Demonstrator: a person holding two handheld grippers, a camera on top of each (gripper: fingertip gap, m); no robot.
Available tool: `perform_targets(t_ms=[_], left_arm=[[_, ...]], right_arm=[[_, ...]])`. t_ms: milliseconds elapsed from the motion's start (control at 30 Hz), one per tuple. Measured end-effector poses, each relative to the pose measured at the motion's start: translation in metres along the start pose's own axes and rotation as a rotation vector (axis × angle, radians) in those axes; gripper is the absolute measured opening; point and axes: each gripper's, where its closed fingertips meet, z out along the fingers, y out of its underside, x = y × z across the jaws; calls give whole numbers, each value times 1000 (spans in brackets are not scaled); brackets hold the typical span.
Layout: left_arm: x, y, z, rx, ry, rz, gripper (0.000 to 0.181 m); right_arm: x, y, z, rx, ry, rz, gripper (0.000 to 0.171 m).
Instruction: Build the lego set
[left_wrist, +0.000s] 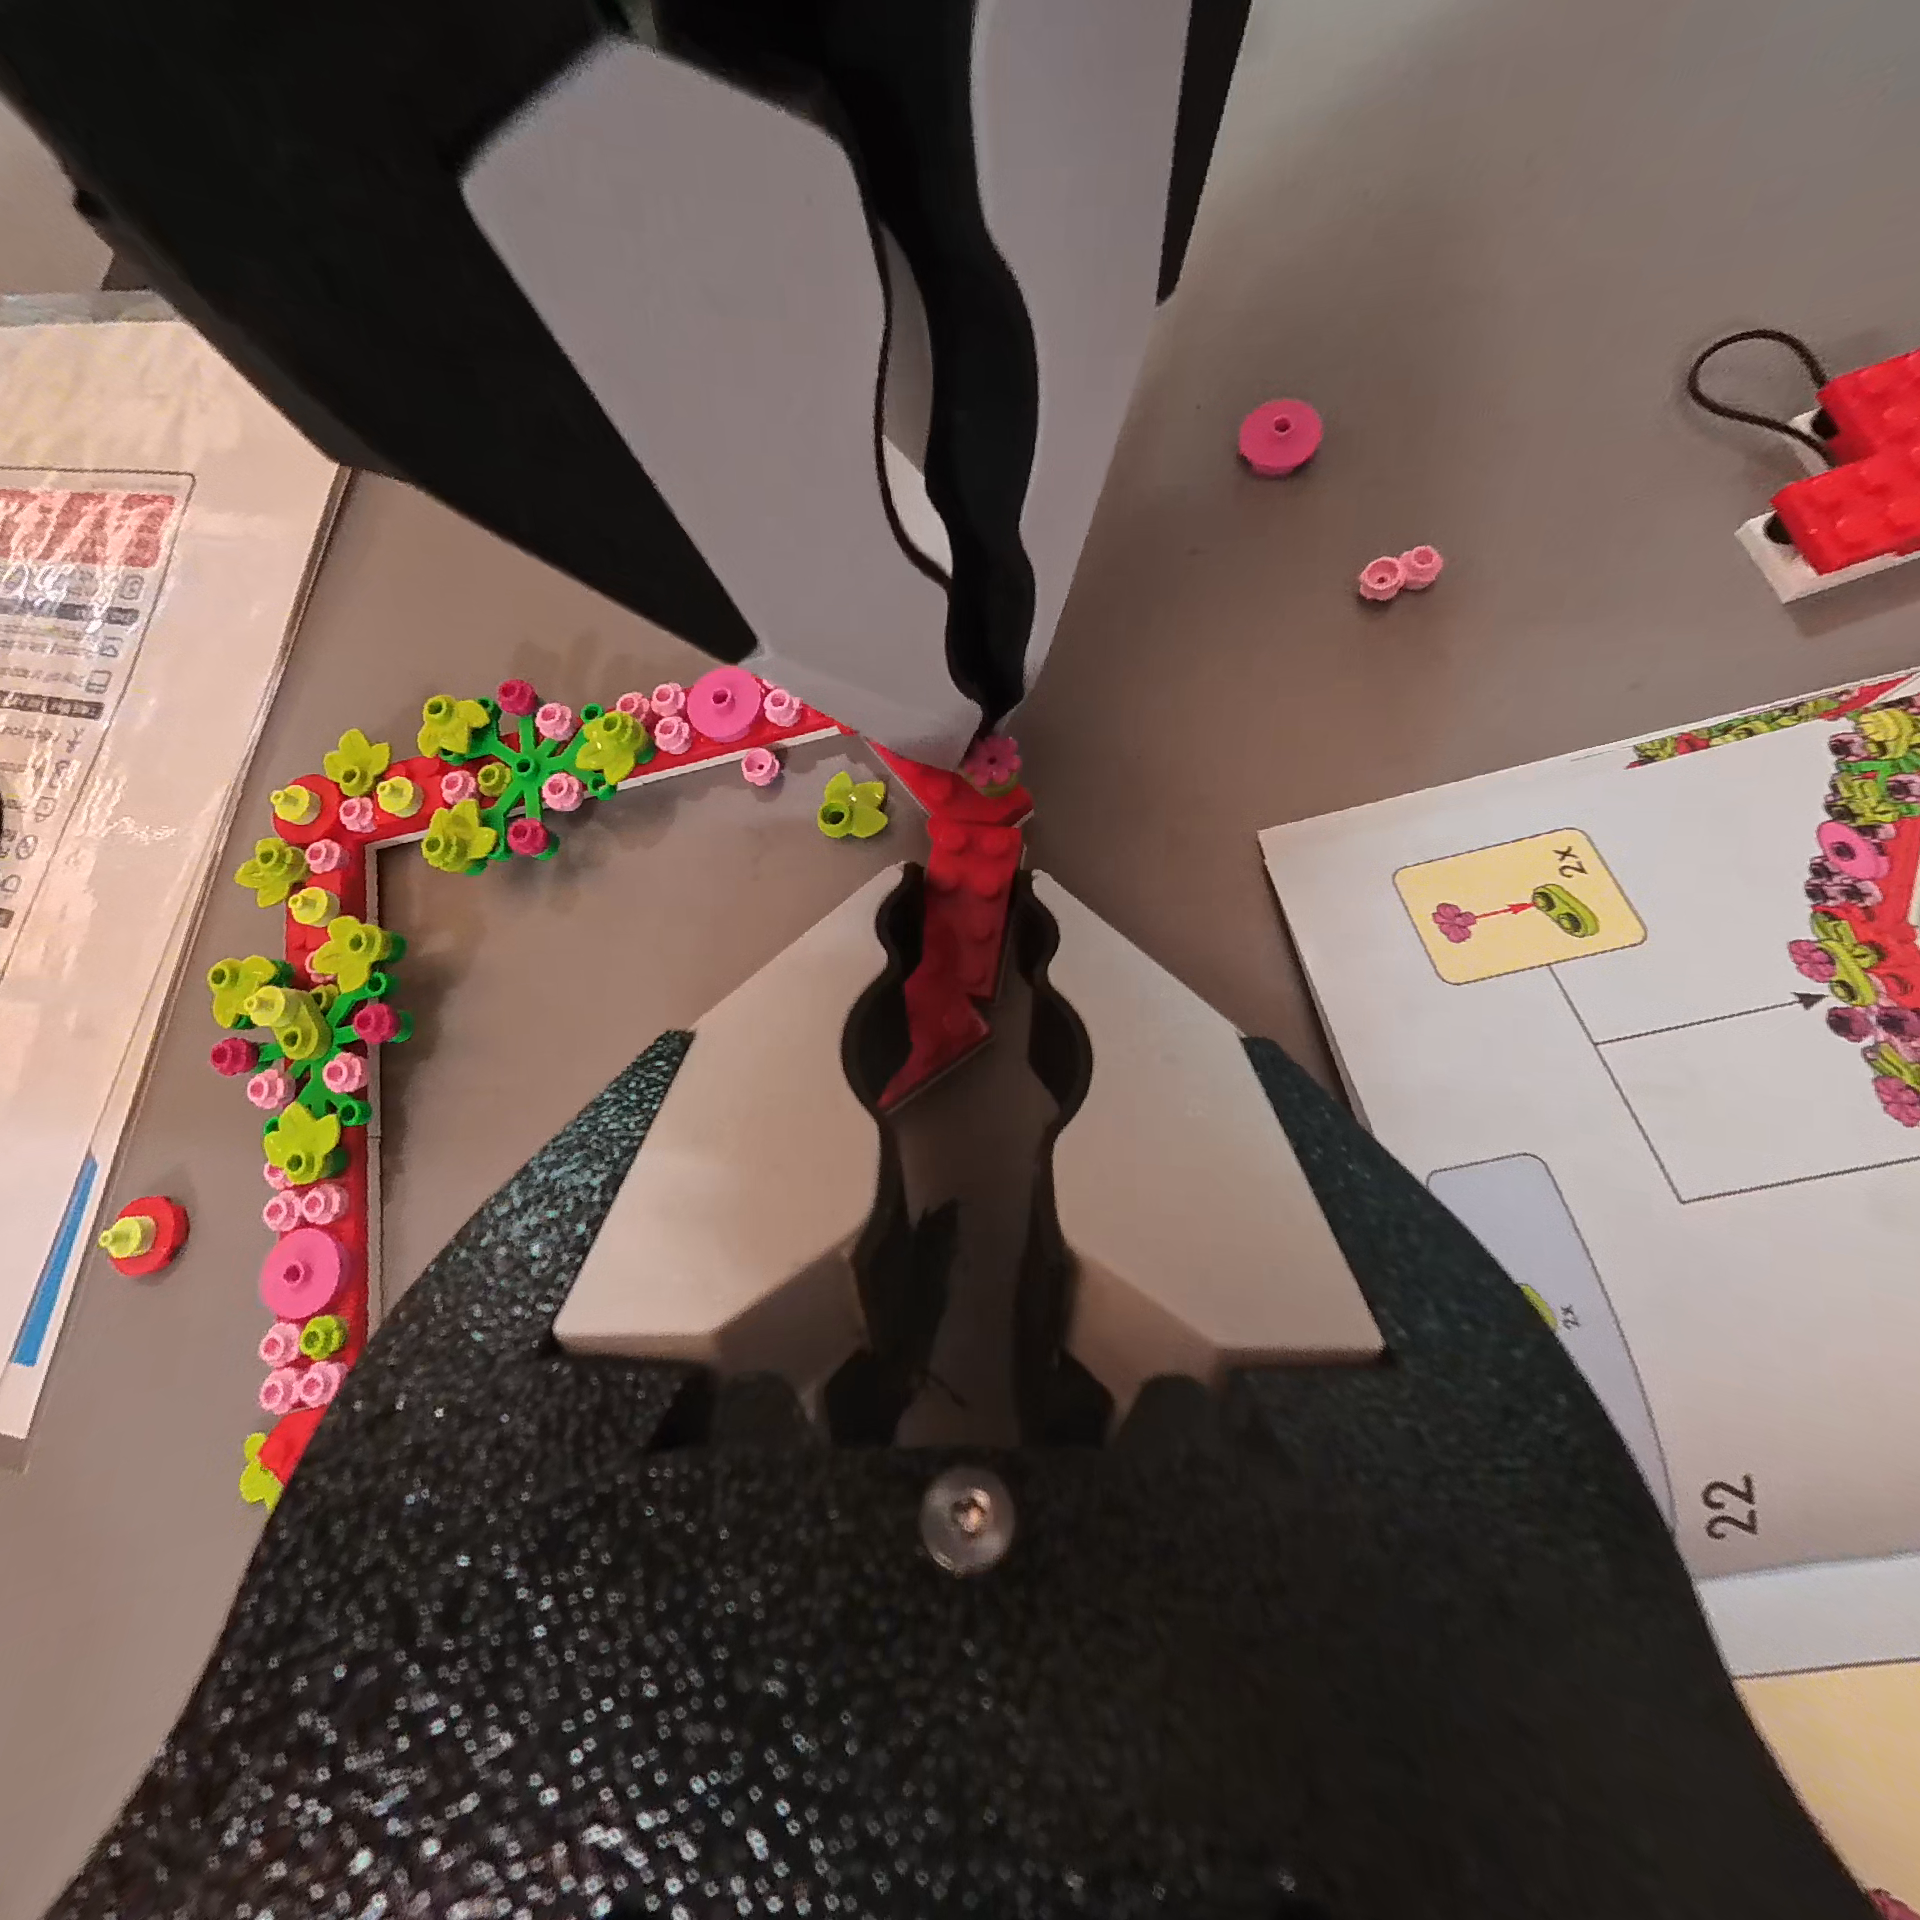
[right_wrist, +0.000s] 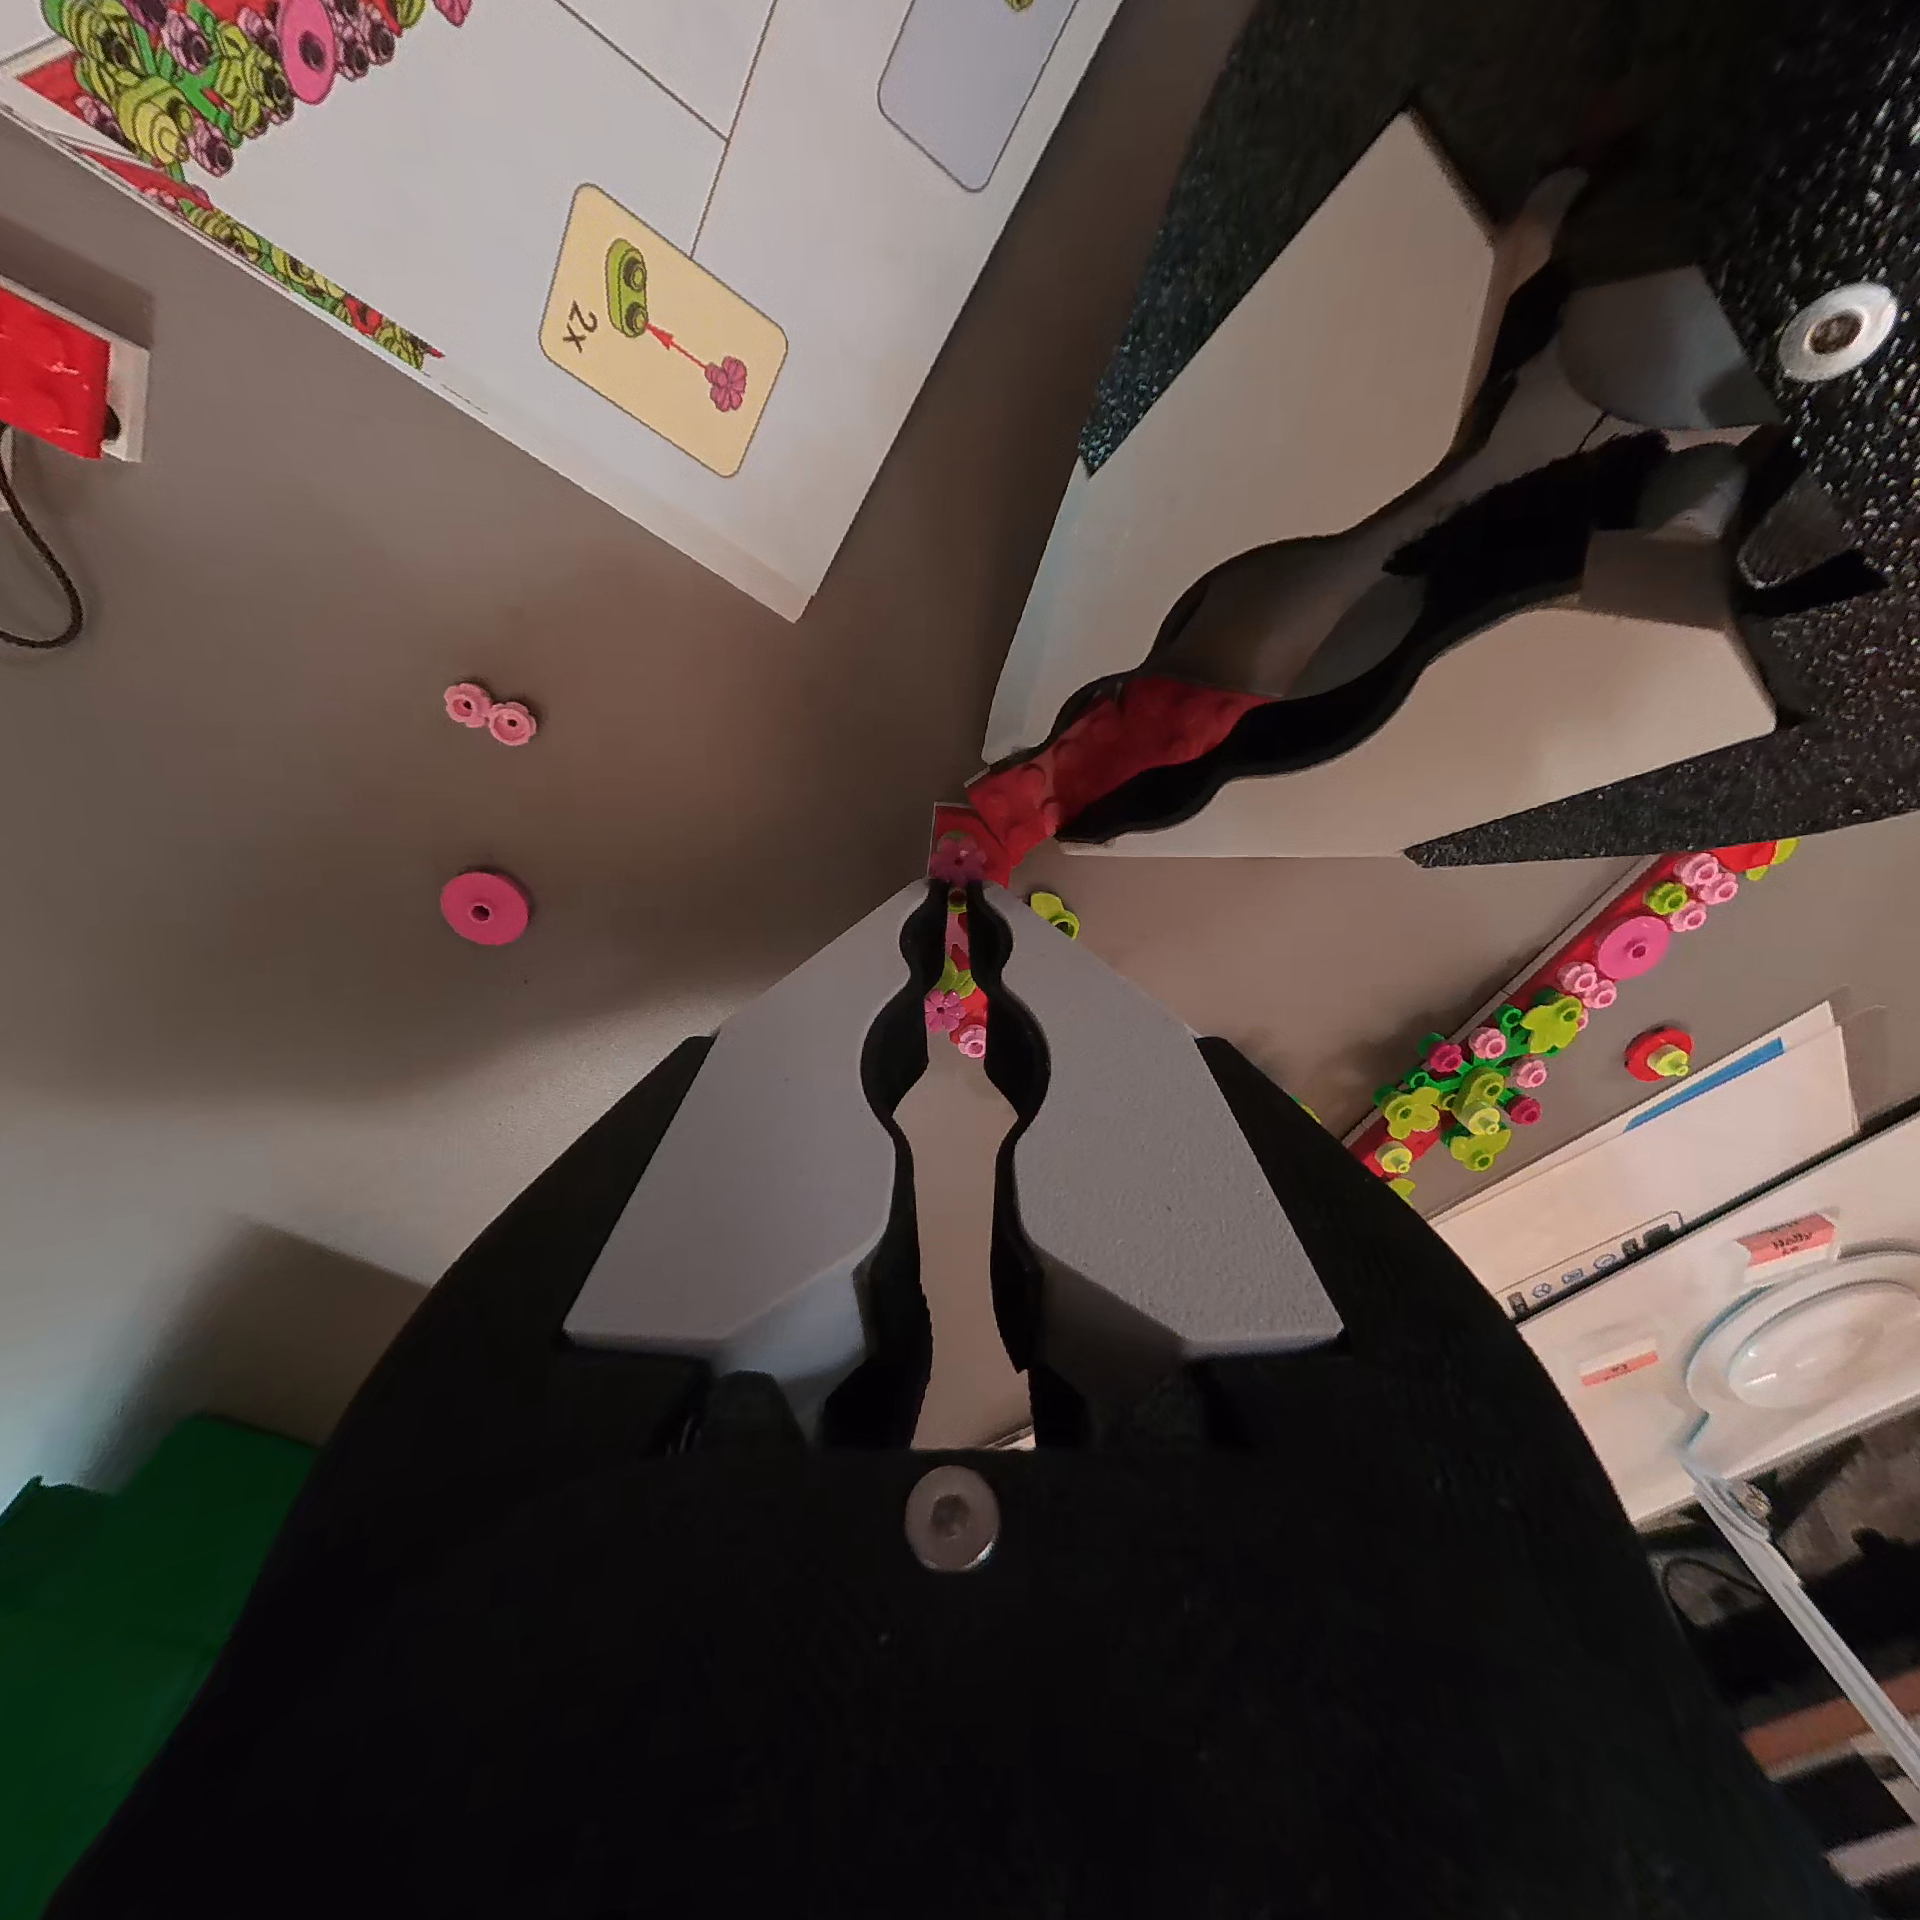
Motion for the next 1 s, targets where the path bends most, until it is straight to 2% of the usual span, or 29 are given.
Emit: perform_targets(t_ms=[433, 733, 1000], left_arm=[[-1, 0, -1, 14, -26, 4, 16], [-2, -1, -2, 85, -44, -44, 16], [-4, 1, -2, 72, -48, -44, 16]], right_arm=[[2, 1, 0, 41, 6, 33, 2], [3, -1, 1, 101, -29, 125, 1], [5, 2, 2, 80, -37, 123, 1]])
